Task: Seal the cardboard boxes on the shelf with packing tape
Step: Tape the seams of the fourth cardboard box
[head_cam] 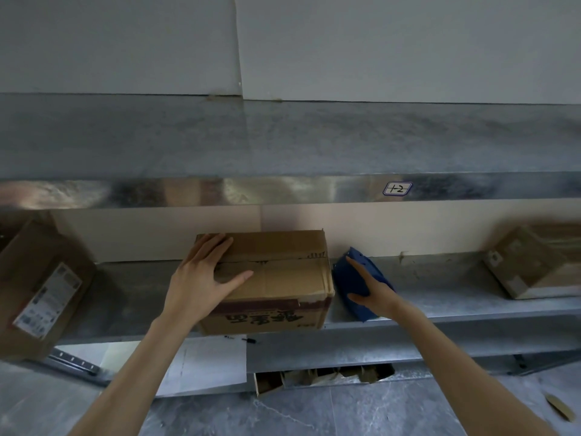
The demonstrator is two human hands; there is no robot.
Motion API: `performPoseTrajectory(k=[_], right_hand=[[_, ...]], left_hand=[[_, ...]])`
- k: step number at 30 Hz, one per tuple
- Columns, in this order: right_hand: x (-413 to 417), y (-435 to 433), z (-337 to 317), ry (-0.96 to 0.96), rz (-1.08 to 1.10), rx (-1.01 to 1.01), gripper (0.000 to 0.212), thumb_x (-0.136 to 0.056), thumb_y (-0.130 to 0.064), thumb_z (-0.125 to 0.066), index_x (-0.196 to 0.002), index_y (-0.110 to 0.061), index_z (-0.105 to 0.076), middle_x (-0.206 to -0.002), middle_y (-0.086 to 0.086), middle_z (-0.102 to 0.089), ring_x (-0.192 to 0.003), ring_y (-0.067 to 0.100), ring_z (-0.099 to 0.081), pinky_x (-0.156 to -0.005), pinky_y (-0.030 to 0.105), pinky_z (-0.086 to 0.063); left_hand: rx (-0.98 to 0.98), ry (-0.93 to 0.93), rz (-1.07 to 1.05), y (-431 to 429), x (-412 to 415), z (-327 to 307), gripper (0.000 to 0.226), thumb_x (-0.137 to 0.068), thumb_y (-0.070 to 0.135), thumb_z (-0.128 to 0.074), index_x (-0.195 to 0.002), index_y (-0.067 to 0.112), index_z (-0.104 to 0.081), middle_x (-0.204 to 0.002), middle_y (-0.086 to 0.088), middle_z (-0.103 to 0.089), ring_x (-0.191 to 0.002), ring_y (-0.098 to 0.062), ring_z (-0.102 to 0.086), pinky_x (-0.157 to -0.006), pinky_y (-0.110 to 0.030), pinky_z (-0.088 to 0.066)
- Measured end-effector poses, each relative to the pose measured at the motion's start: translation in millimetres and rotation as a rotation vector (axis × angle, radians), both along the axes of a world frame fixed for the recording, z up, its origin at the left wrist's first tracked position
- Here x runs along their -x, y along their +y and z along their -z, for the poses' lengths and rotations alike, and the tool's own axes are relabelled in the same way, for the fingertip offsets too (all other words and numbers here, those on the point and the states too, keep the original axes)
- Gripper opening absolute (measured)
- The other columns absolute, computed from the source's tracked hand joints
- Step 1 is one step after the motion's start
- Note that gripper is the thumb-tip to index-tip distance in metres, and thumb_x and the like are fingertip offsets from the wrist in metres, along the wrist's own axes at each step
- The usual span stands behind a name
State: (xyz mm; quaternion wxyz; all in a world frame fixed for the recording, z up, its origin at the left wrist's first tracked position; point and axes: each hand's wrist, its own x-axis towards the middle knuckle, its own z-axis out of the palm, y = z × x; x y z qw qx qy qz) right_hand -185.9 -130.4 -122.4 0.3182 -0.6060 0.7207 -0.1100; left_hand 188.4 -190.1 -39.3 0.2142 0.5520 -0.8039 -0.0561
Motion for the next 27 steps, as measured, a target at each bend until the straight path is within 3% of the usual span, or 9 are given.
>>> performPoseTrajectory(k=[2,8,14,18,21,27], right_hand=[[-2.5,-4.0,-1.9,-0.012,0.011,0.026,0.086,-0.093,-0.017,-0.064,-0.151,-0.044,-0.007,-0.156,0.013,-0.029,-0.125,0.037,-0.049,-0.091,0.04,-0.052],[-10.8,-9.9,-1.1,0.009,-0.042,0.067,0.086,-0.095,-0.011,-0.06,-0.145,-0.051,-0.002,-0.148,0.015,-0.044,-0.113,0.036,-0.057,-0.092,0.041,-0.051],[-11.4,-15.1,-1.8,0.069,-0.041,0.045,0.097,-0.095,-0.016,-0.06,-0.149,-0.048,0.015,-0.143,0.017,-0.049,-0.103,0.031,-0.064,-0.085,0.04,-0.056],[-12.4,-9.6,-3.3,0.189,-0.039,0.069,0.101,-0.094,-0.03,-0.062,-0.145,-0.053,0.022,-0.127,0.015,-0.062,-0.088,0.027,-0.067,-0.073,0.04,-0.059],[-14.1,-2.3,-2.0,0.246,-0.005,0.095,0.105,-0.089,-0.039,-0.067,-0.146,-0.051,0.021,-0.126,0.012,-0.063,-0.094,0.03,-0.066,-0.074,0.042,-0.059],[-11.9,-3.8,-23.9,0.231,0.025,0.095,0.104,-0.087,-0.038,-0.07,-0.15,-0.046,0.012,-0.127,0.01,-0.06,-0.102,0.028,-0.062,-0.081,0.041,-0.055]], left_hand=[[-0.003,-0.002,0.003,-0.3,0.3,-0.3,0.09,-0.075,0.087,-0.038,-0.144,0.03,-0.049,-0.153,0.009,-0.043,-0.146,-0.015,-0.031,-0.103,-0.042,-0.046],[-0.009,-0.001,0.002,0.5,-0.1,0.0,0.092,-0.075,0.089,-0.035,-0.145,0.03,-0.048,-0.153,0.01,-0.041,-0.146,-0.013,-0.03,-0.106,-0.04,-0.043],[-0.021,0.007,0.002,-1.6,-1.0,0.7,0.091,-0.075,0.089,-0.038,-0.145,0.032,-0.046,-0.154,0.011,-0.04,-0.145,-0.011,-0.029,-0.107,-0.037,-0.042],[-0.024,0.038,0.006,-1.1,-0.8,-0.7,0.09,-0.074,0.088,-0.041,-0.142,0.029,-0.048,-0.15,0.008,-0.044,-0.14,-0.013,-0.039,-0.103,-0.041,-0.047],[-0.013,0.056,0.009,-0.4,-0.9,0.3,0.087,-0.074,0.087,-0.044,-0.138,0.029,-0.05,-0.147,0.008,-0.047,-0.137,-0.014,-0.043,-0.1,-0.04,-0.049],[-0.008,0.077,-0.003,-0.4,-1.3,-1.1,0.089,-0.071,0.088,-0.044,-0.139,0.03,-0.052,-0.149,0.01,-0.046,-0.14,-0.011,-0.038,-0.104,-0.035,-0.044]])
